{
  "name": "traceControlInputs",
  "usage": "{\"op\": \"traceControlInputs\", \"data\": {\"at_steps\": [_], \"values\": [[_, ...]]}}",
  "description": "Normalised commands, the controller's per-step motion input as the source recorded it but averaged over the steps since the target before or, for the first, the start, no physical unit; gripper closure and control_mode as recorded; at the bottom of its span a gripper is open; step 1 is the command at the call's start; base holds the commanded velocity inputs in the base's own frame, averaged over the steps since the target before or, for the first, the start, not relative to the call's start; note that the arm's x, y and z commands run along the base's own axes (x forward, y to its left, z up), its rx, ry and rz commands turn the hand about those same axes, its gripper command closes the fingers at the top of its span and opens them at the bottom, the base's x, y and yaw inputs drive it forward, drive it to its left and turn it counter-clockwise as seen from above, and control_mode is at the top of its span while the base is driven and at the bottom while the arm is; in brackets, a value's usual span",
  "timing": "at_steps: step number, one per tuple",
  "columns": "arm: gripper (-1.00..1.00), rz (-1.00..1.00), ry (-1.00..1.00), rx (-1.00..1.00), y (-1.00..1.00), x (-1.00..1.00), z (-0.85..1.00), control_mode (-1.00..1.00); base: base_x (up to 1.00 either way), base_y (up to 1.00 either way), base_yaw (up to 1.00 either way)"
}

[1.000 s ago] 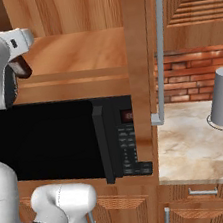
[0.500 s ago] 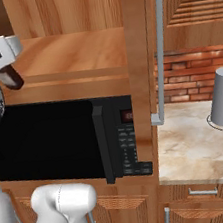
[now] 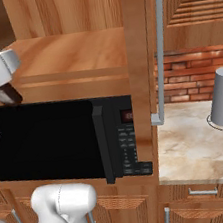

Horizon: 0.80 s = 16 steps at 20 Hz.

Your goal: Collect the paprika, ketchup, and shaker from the cabinet and place them next to the stove.

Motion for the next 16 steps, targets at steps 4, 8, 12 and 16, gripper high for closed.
{"op": "traceControlInputs", "data": {"at_steps": [4,8,12,16], "values": [[1.0,0.0,0.01,0.0,-0.14,-0.56,-0.22,-1.0,0.0,0.0,0.0],[1.0,0.0,0.04,-0.01,0.0,-0.33,-0.34,-1.0,0.0,0.0,0.0],[1.0,0.0,0.0,0.0,0.0,-0.31,-0.35,-1.0,0.0,0.0,0.0],[1.0,0.0,0.0,0.0,0.0,0.0,0.0,1.0,-0.4,0.0,0.0]]}}
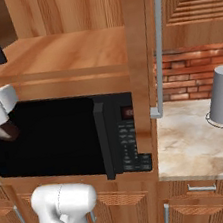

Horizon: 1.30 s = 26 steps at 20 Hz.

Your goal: Collect the paprika, ketchup, and shaker from the cabinet and place them next to the stove.

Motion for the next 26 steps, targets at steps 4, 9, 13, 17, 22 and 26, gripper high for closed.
{"op": "traceControlInputs", "data": {"at_steps": [4,9,13,17,22,26], "values": [[1.0,0.0,0.0,0.0,0.0,0.0,0.0,1.0,-0.51,0.0,-0.03],[1.0,0.0,0.0,0.0,0.0,0.0,0.0,1.0,-0.61,0.0,-0.12],[1.0,0.0,0.0,0.0,0.0,0.0,0.0,1.0,-0.69,0.0,-0.22],[1.0,0.0,0.0,0.0,0.0,0.0,0.0,1.0,-0.74,0.0,-0.3],[1.0,0.0,0.0,0.0,0.0,0.0,0.0,1.0,-0.69,-0.15,-0.43],[1.0,0.0,0.0,0.0,0.0,0.0,0.0,1.0,-0.57,-0.32,-0.48]]}}
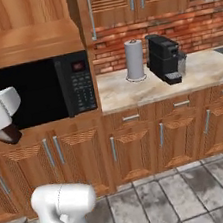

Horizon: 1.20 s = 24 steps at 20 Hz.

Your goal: Collect the paprika, ketchup, and shaker from the cabinet and place them next to the stove.

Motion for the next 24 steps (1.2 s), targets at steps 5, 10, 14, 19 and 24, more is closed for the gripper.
{"op": "traceControlInputs", "data": {"at_steps": [5,10,14,19,24], "values": [[1.0,0.0,0.0,0.0,0.0,0.0,0.0,1.0,-0.31,-0.54,-0.47],[1.0,0.0,0.0,0.0,0.0,0.0,0.0,1.0,0.01,-0.58,-0.5],[1.0,0.0,0.0,0.0,0.0,0.0,0.0,1.0,0.29,-0.48,-0.49],[1.0,0.0,0.0,0.0,0.0,0.0,0.0,1.0,0.43,-0.41,-0.46],[1.0,0.0,0.0,0.0,0.0,0.0,0.0,1.0,0.47,-0.2,-0.43]]}}
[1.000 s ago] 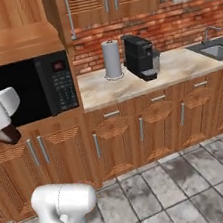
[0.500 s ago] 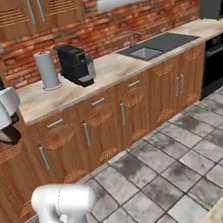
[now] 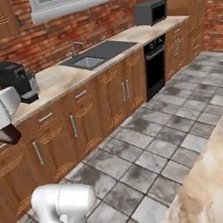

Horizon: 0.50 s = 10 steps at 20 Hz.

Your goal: Collect the paprika, ketchup, and shaker from the cabinet and place them next to the stove.

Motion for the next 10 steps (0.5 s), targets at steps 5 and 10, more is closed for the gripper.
{"op": "traceControlInputs", "data": {"at_steps": [5,10], "values": [[1.0,0.0,0.0,0.0,0.0,0.0,0.0,1.0,0.26,0.01,-0.47],[1.0,0.0,0.0,0.0,0.0,0.0,0.0,1.0,0.26,0.09,-0.51]]}}
